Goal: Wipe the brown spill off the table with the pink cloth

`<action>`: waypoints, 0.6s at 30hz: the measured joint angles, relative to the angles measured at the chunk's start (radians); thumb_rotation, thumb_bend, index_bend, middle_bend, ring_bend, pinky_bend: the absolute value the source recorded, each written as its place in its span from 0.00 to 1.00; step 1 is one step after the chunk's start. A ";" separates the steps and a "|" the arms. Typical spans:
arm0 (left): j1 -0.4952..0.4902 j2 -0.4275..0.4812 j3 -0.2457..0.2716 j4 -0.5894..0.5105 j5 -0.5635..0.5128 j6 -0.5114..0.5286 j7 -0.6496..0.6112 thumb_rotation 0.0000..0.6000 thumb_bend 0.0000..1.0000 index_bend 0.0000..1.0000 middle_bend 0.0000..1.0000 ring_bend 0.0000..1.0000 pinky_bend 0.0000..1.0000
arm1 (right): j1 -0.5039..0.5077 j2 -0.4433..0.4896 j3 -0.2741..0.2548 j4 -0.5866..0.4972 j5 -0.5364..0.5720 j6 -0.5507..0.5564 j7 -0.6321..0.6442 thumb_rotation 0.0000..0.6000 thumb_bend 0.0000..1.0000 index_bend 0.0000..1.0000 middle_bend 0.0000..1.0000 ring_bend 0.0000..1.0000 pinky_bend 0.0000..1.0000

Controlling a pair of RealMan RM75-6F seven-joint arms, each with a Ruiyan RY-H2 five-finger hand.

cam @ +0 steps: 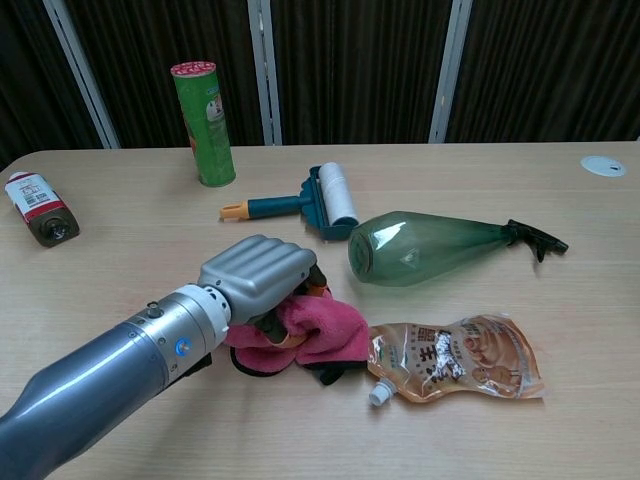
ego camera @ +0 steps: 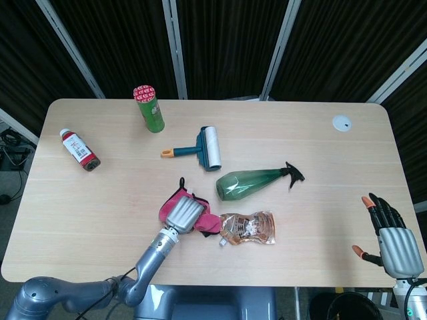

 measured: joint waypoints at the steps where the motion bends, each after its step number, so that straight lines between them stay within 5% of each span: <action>1: 0.001 0.006 -0.002 0.001 -0.002 0.000 0.002 1.00 0.55 0.88 0.63 0.57 0.57 | 0.000 0.000 0.000 0.000 -0.001 0.000 -0.001 1.00 0.07 0.00 0.00 0.00 0.13; 18: 0.058 0.215 -0.036 0.078 -0.045 -0.005 -0.085 1.00 0.55 0.87 0.63 0.57 0.57 | 0.001 -0.005 -0.002 -0.001 -0.006 -0.005 -0.017 1.00 0.07 0.00 0.00 0.00 0.13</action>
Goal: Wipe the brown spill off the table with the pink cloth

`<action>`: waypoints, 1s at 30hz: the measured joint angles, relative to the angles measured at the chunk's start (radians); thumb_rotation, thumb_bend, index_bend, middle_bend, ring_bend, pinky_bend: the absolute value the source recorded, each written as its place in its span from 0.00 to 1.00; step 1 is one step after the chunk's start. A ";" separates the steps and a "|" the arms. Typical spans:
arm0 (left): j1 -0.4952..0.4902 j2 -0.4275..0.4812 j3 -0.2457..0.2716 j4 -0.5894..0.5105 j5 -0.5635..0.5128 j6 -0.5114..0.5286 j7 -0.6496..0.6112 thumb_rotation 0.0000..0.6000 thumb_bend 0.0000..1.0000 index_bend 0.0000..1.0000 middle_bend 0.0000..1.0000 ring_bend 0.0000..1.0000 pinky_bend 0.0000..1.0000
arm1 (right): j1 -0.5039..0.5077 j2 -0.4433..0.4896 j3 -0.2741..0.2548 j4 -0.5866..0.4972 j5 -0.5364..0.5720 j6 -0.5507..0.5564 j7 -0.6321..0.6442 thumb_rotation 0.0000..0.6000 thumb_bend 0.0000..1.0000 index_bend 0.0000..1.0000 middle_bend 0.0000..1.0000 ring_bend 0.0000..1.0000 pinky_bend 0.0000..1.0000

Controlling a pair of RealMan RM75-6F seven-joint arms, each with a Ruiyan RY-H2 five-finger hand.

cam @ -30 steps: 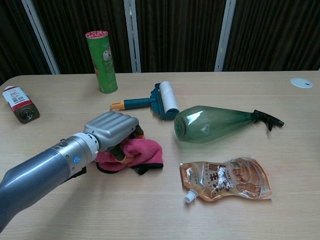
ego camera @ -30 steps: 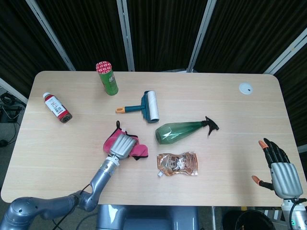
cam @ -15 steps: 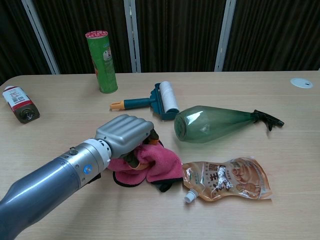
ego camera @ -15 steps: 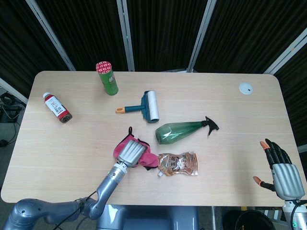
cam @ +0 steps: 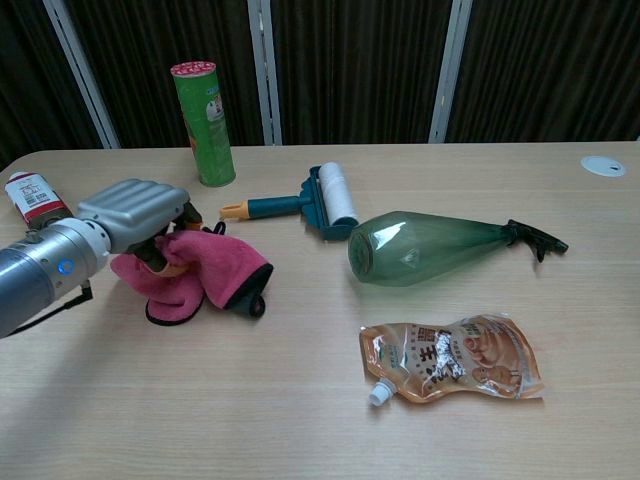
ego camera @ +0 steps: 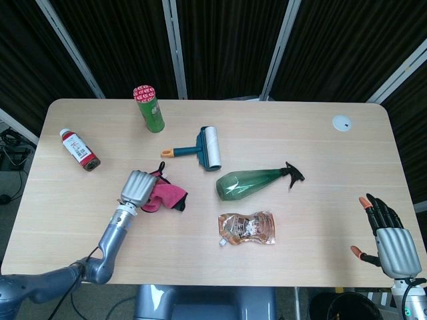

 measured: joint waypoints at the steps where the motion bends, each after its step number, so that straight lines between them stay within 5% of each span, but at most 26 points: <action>1: 0.005 0.021 -0.005 -0.007 -0.002 0.002 -0.012 1.00 0.55 0.87 0.62 0.57 0.57 | 0.000 0.000 0.000 0.000 0.001 0.000 0.000 1.00 0.07 0.00 0.00 0.00 0.13; 14: 0.002 0.182 -0.120 -0.210 -0.083 0.060 0.009 1.00 0.55 0.87 0.62 0.56 0.56 | 0.004 -0.008 0.005 0.001 0.001 -0.001 -0.013 1.00 0.07 0.00 0.00 0.00 0.13; 20: 0.006 0.211 -0.106 -0.259 -0.098 0.090 0.060 1.00 0.52 0.83 0.57 0.53 0.56 | 0.004 -0.007 0.008 0.004 0.009 -0.003 -0.005 1.00 0.07 0.00 0.00 0.00 0.13; 22: 0.018 0.221 -0.090 -0.275 -0.099 0.114 0.080 1.00 0.43 0.77 0.52 0.50 0.54 | 0.004 -0.006 0.009 0.004 0.014 -0.006 -0.002 1.00 0.07 0.00 0.00 0.00 0.13; 25: 0.036 0.242 -0.073 -0.305 -0.108 0.129 0.091 1.00 0.19 0.54 0.28 0.30 0.34 | 0.004 -0.004 0.009 0.002 0.014 -0.006 -0.001 1.00 0.07 0.00 0.00 0.00 0.13; 30: 0.058 0.287 -0.063 -0.359 -0.143 0.149 0.121 1.00 0.07 0.26 0.02 0.02 0.11 | 0.005 -0.007 0.008 0.002 0.008 -0.005 -0.011 1.00 0.07 0.00 0.00 0.00 0.13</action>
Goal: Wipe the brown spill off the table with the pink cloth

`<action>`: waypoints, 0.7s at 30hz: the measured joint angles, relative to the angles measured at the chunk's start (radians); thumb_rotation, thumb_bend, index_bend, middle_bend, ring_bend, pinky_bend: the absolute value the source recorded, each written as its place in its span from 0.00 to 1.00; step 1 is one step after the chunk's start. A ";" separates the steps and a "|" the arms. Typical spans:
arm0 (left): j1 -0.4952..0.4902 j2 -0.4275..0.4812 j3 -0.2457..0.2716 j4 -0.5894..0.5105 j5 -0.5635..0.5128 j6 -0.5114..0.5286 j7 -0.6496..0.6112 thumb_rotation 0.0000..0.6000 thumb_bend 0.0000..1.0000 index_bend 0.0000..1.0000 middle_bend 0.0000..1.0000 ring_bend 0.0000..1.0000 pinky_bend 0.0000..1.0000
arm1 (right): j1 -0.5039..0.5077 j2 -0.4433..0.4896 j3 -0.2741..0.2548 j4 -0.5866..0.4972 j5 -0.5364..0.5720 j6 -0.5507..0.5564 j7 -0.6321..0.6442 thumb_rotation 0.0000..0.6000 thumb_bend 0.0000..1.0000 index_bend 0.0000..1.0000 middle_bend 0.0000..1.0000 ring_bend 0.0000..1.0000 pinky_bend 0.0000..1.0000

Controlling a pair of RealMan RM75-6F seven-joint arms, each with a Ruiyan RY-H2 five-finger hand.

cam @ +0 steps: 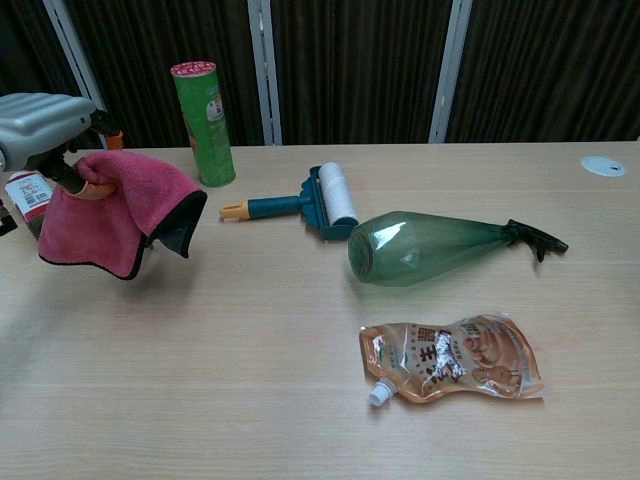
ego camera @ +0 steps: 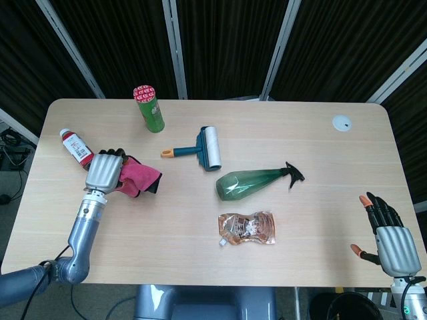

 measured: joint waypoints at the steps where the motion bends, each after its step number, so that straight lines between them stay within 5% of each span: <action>1: 0.004 0.013 0.003 -0.012 -0.009 0.006 0.014 1.00 0.05 0.19 0.00 0.00 0.07 | 0.001 -0.001 0.000 0.000 0.002 -0.002 0.000 1.00 0.07 0.00 0.00 0.00 0.13; 4: 0.013 0.038 0.010 -0.048 -0.029 0.018 0.045 1.00 0.01 0.11 0.00 0.00 0.02 | 0.002 -0.002 0.003 -0.001 0.006 -0.004 0.000 1.00 0.07 0.00 0.00 0.00 0.13; 21: 0.112 0.268 0.112 -0.300 -0.013 0.057 0.027 1.00 0.00 0.08 0.00 0.00 0.00 | 0.006 -0.005 0.000 0.001 -0.001 -0.007 -0.013 1.00 0.07 0.00 0.00 0.00 0.13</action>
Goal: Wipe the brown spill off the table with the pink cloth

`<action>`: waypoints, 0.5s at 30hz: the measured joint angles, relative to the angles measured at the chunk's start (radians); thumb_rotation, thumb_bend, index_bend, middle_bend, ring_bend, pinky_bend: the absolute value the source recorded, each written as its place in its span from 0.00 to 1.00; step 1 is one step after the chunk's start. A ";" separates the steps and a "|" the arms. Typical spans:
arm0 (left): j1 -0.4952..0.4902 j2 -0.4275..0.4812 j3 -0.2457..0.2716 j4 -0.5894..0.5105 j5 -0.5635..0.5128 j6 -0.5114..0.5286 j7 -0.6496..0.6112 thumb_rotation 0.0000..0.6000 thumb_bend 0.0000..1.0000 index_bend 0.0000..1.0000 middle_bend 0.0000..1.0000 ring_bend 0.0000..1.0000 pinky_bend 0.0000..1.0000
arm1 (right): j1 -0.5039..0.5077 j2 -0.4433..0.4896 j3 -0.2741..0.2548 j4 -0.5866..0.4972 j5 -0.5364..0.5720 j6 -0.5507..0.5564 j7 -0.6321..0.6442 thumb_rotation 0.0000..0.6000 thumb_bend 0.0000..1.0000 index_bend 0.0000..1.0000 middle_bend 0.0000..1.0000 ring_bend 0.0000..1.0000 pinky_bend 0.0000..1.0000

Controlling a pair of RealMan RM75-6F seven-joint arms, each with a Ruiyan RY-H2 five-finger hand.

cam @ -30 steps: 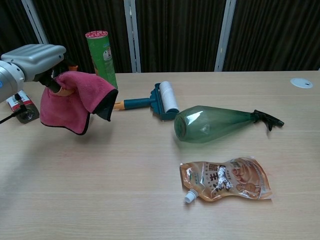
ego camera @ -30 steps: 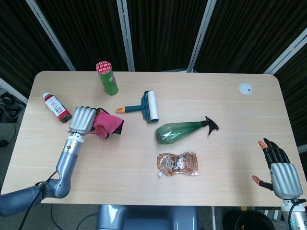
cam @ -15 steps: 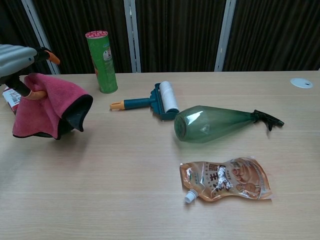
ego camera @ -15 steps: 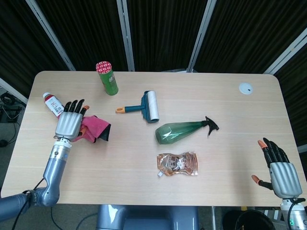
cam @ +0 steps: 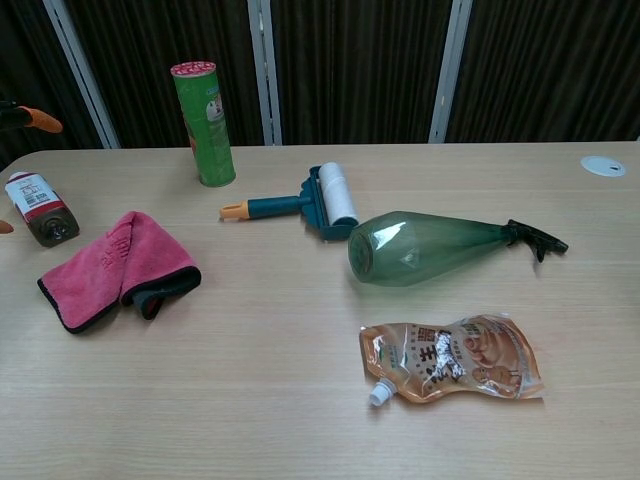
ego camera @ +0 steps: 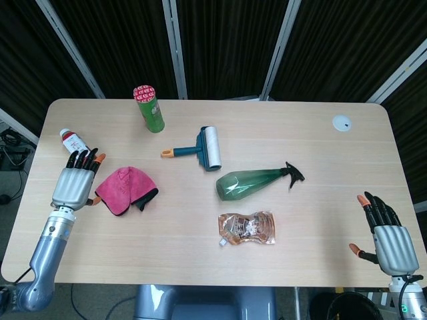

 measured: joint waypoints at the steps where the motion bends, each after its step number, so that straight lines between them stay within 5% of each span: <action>1: 0.010 0.014 0.004 -0.017 0.001 0.002 -0.013 1.00 0.00 0.08 0.00 0.00 0.00 | 0.000 -0.001 -0.001 0.000 -0.002 0.000 -0.003 1.00 0.07 0.00 0.00 0.00 0.13; 9: 0.128 0.049 0.066 -0.051 0.173 0.132 -0.173 1.00 0.00 0.01 0.00 0.00 0.00 | 0.001 -0.002 -0.003 0.000 -0.003 -0.002 -0.011 1.00 0.07 0.00 0.00 0.00 0.13; 15: 0.253 0.053 0.164 -0.004 0.357 0.273 -0.240 1.00 0.00 0.00 0.00 0.00 0.00 | 0.003 -0.002 -0.005 -0.002 -0.013 0.001 -0.012 1.00 0.07 0.00 0.00 0.00 0.12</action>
